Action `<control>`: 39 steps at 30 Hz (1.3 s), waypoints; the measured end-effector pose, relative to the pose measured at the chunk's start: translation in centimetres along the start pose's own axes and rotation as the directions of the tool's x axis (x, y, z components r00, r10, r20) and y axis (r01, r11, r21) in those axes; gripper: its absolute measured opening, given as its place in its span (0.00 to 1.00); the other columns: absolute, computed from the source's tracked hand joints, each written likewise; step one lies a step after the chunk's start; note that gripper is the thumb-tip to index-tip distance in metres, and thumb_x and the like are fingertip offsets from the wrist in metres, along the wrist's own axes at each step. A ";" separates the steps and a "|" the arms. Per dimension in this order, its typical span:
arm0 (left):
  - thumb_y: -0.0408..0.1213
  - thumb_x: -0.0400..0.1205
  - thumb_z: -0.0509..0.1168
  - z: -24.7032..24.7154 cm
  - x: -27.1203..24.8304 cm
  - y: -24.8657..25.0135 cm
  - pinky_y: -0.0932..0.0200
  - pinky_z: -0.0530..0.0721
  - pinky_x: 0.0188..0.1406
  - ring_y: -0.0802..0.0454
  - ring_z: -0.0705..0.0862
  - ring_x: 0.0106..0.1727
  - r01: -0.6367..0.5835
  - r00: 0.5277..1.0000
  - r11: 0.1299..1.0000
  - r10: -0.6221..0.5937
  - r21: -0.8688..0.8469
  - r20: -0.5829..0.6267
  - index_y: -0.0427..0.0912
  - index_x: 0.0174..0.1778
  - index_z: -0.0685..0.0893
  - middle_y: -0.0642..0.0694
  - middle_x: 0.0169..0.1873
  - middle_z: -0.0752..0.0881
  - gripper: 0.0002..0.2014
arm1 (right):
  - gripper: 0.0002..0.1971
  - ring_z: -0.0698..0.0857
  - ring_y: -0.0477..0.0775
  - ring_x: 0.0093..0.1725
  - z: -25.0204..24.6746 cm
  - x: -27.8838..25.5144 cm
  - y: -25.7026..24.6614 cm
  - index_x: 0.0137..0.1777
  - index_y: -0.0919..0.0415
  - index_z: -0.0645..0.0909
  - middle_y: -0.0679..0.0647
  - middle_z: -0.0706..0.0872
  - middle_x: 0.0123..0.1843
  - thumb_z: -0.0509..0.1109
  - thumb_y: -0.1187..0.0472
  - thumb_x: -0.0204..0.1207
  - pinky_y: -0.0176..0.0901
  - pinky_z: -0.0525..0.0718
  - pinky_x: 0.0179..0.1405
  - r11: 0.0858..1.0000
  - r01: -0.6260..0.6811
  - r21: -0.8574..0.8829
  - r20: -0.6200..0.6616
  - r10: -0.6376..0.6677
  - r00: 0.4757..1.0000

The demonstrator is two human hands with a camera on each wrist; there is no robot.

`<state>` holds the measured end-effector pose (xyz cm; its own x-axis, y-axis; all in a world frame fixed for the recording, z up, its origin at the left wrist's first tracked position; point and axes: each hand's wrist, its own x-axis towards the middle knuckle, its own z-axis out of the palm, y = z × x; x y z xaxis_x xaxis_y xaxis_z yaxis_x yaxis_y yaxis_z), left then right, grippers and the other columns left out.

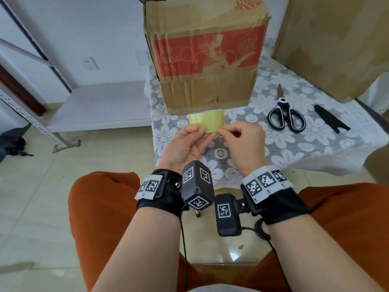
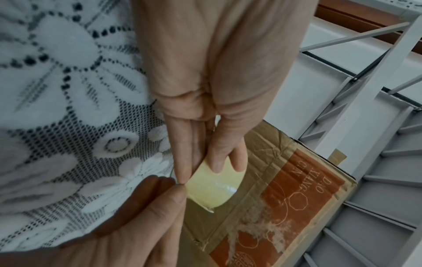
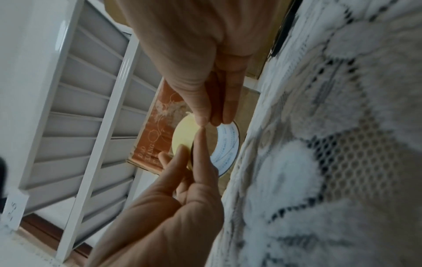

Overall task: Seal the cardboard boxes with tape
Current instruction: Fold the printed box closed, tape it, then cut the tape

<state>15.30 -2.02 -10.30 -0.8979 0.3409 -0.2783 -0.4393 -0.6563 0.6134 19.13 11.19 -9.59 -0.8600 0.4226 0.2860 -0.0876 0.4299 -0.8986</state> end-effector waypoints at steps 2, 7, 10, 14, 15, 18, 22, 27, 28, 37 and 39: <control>0.18 0.80 0.61 -0.1 0.0 0.0 0.45 0.88 0.52 0.41 0.92 0.38 0.003 1.000 1.000 -0.003 -0.009 0.003 0.35 0.29 0.83 0.37 0.32 0.88 0.16 | 0.03 0.85 0.49 0.40 0.0 0.0 0.1 0.42 0.60 0.89 0.47 0.86 0.35 0.75 0.62 0.74 0.45 0.84 0.48 0.996 0.047 -0.078 0.020 -0.045 0.999; 0.19 0.81 0.60 -0.4 -0.3 0.1 0.46 0.88 0.52 0.43 0.92 0.36 0.015 1.000 1.000 -0.015 -0.006 -0.012 0.35 0.35 0.80 0.38 0.31 0.88 0.11 | 0.03 0.79 0.42 0.38 0.1 -0.1 0.3 0.43 0.58 0.81 0.45 0.81 0.37 0.68 0.63 0.79 0.28 0.77 0.41 0.979 0.100 -0.179 0.143 -0.075 0.987; 0.19 0.81 0.61 -0.6 -0.4 0.4 0.47 0.88 0.52 0.44 0.92 0.37 0.023 1.000 0.999 -0.023 0.034 -0.008 0.35 0.37 0.78 0.38 0.32 0.88 0.10 | 0.03 0.75 0.38 0.35 0.0 0.0 0.3 0.43 0.57 0.77 0.44 0.78 0.36 0.66 0.62 0.79 0.22 0.73 0.34 0.979 0.073 -0.192 0.204 -0.033 0.978; 0.19 0.81 0.60 -0.6 -0.6 0.7 0.49 0.89 0.50 0.44 0.91 0.39 0.036 0.999 0.995 -0.037 0.096 0.006 0.34 0.37 0.78 0.36 0.34 0.87 0.10 | 0.04 0.77 0.37 0.31 -0.6 0.1 0.3 0.42 0.57 0.76 0.45 0.79 0.35 0.66 0.63 0.79 0.24 0.74 0.31 0.983 0.056 -0.174 0.282 -0.005 0.959; 0.19 0.82 0.60 -0.6 -0.6 0.8 0.49 0.90 0.50 0.44 0.92 0.39 0.039 0.999 0.994 -0.040 0.102 0.008 0.34 0.37 0.78 0.35 0.36 0.87 0.10 | 0.04 0.78 0.36 0.30 -0.7 0.1 0.4 0.42 0.57 0.75 0.46 0.79 0.34 0.66 0.63 0.79 0.25 0.74 0.31 0.987 0.045 -0.156 0.288 0.002 0.958; 0.19 0.82 0.60 -0.5 -0.7 0.8 0.48 0.89 0.51 0.43 0.92 0.41 0.044 0.999 0.995 -0.045 0.094 0.009 0.34 0.36 0.78 0.34 0.38 0.88 0.10 | 0.06 0.83 0.44 0.34 -0.9 0.2 0.7 0.41 0.55 0.76 0.51 0.82 0.36 0.66 0.65 0.79 0.32 0.79 0.33 0.998 -0.037 -0.054 0.289 0.051 0.956; 0.19 0.83 0.59 -0.4 -0.7 0.9 0.46 0.88 0.52 0.43 0.92 0.38 0.029 1.000 0.998 -0.029 0.061 0.001 0.34 0.37 0.77 0.37 0.33 0.89 0.11 | 0.02 0.84 0.47 0.32 -1.0 0.2 0.5 0.47 0.63 0.79 0.57 0.84 0.37 0.65 0.66 0.81 0.36 0.85 0.35 0.983 -0.155 0.102 0.290 0.119 0.949; 0.18 0.82 0.59 -0.4 -0.6 0.6 0.45 0.86 0.53 0.43 0.92 0.38 0.009 1.000 0.999 -0.008 0.035 -0.022 0.34 0.36 0.78 0.37 0.33 0.89 0.11 | 0.07 0.82 0.49 0.39 -0.8 0.3 0.2 0.50 0.61 0.79 0.56 0.83 0.43 0.72 0.60 0.77 0.37 0.85 0.37 0.968 -0.170 0.185 0.182 0.136 0.974; 0.18 0.82 0.59 -0.4 -0.5 0.6 0.46 0.87 0.53 0.44 0.92 0.38 0.006 1.000 0.999 -0.005 0.035 -0.024 0.34 0.36 0.78 0.38 0.33 0.89 0.11 | 0.10 0.82 0.47 0.40 -0.6 0.3 0.3 0.49 0.60 0.80 0.54 0.84 0.43 0.76 0.57 0.73 0.36 0.84 0.39 0.977 -0.153 0.146 0.168 0.128 0.977; 0.19 0.82 0.60 -0.3 -0.3 0.3 0.45 0.86 0.55 0.42 0.92 0.41 0.015 1.000 0.999 -0.015 0.048 -0.001 0.33 0.38 0.78 0.36 0.35 0.89 0.09 | 0.09 0.87 0.48 0.39 0.0 0.2 0.1 0.39 0.54 0.87 0.50 0.89 0.37 0.84 0.59 0.62 0.51 0.89 0.46 0.970 -0.167 0.179 -0.009 0.171 0.985; 0.19 0.82 0.60 -0.1 -0.4 0.4 0.44 0.85 0.55 0.42 0.92 0.40 0.015 1.000 0.999 -0.014 0.049 -0.002 0.34 0.38 0.78 0.37 0.34 0.89 0.10 | 0.07 0.89 0.52 0.40 -0.1 0.1 -0.2 0.36 0.51 0.88 0.50 0.90 0.36 0.83 0.60 0.63 0.55 0.88 0.48 0.965 -0.169 0.201 -0.023 0.177 0.984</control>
<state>15.48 -2.48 -10.08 -0.8915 0.3492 -0.2885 -0.4505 -0.6173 0.6450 19.09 11.26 -9.37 -0.8499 0.5108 0.1297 -0.0401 0.1828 -0.9823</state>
